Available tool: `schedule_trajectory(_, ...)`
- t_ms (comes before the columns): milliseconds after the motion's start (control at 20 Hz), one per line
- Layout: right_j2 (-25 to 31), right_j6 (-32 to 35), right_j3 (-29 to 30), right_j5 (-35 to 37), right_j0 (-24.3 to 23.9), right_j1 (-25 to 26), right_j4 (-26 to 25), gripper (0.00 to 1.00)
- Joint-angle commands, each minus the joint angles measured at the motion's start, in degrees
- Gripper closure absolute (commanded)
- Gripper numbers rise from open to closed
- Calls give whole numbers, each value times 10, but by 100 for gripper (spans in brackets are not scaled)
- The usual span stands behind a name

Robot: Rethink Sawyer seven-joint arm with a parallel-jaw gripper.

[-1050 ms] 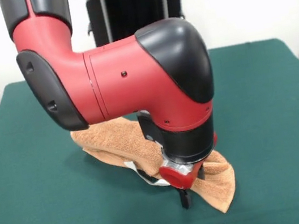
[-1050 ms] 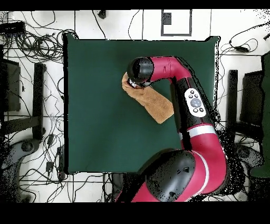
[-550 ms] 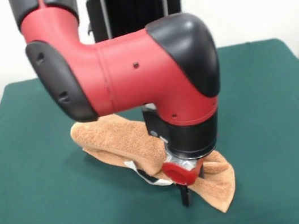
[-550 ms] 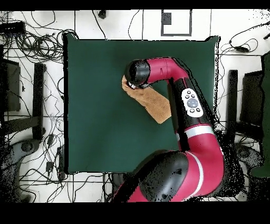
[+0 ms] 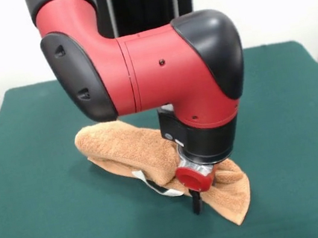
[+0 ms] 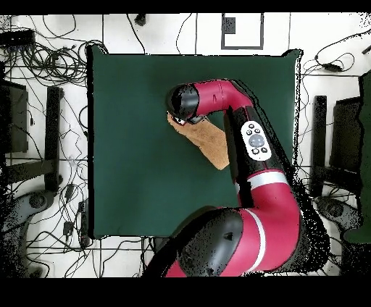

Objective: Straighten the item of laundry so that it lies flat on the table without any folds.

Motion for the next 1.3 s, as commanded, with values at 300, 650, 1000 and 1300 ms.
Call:
schedule_trajectory(300,-25,12,64,-5,12,38,-3,0)
schedule_trajectory(650,-25,10,64,-8,12,44,-4,0)
schedule_trajectory(1000,-17,11,73,-30,4,44,1,0)
schedule_trajectory(1300,-38,23,50,28,28,49,0,100)
